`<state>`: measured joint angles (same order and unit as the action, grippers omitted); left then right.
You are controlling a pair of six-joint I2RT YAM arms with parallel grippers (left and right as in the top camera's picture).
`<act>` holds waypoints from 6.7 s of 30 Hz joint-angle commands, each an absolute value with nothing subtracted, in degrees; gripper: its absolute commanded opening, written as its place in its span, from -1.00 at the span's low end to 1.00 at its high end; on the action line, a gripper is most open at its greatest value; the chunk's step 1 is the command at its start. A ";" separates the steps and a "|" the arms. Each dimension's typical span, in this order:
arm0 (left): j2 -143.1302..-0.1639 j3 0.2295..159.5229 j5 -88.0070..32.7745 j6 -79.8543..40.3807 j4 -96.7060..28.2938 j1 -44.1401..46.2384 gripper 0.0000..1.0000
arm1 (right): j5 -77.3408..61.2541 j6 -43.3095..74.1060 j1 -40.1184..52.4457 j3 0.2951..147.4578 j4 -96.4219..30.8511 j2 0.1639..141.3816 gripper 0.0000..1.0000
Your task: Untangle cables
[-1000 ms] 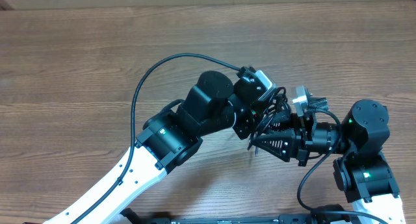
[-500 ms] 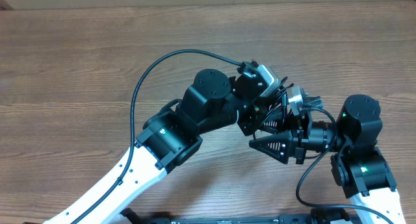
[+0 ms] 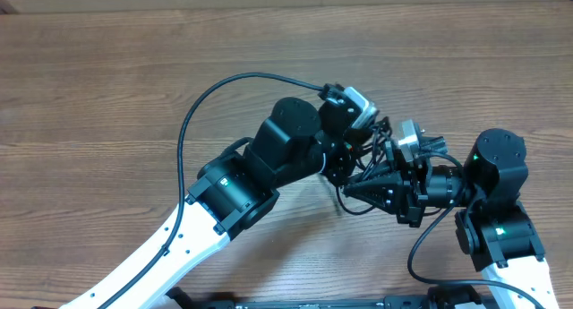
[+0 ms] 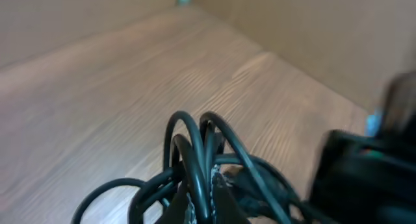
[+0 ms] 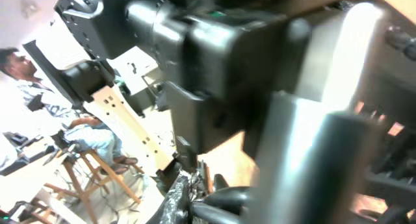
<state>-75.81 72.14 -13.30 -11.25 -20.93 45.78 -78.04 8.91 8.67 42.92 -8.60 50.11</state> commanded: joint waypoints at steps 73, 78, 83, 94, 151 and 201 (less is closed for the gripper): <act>-69.84 72.86 16.51 -50.65 -35.18 45.52 -0.92 | -33.52 21.21 8.60 43.13 -27.49 50.02 0.85; -69.84 72.86 16.51 -60.34 -35.16 45.52 -0.91 | -33.52 21.21 8.60 43.13 -27.59 50.02 0.86; -69.84 72.86 16.53 -74.67 -35.18 45.52 -0.92 | -33.74 21.02 8.60 43.13 -27.40 50.02 0.86; -70.76 72.86 16.43 -86.78 -33.69 45.52 -0.92 | -39.99 15.99 8.62 43.13 -26.04 50.02 0.87; -71.11 72.86 10.92 -96.49 -25.43 52.53 -0.92 | -3.70 34.35 8.60 43.13 -39.57 55.53 0.70; -71.13 72.86 17.04 -96.20 -28.93 51.66 -0.92 | 19.07 46.50 8.49 43.13 -50.33 55.53 1.00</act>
<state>-71.81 71.99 12.25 -96.07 -28.91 52.47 11.66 44.88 9.04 42.78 -49.67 55.46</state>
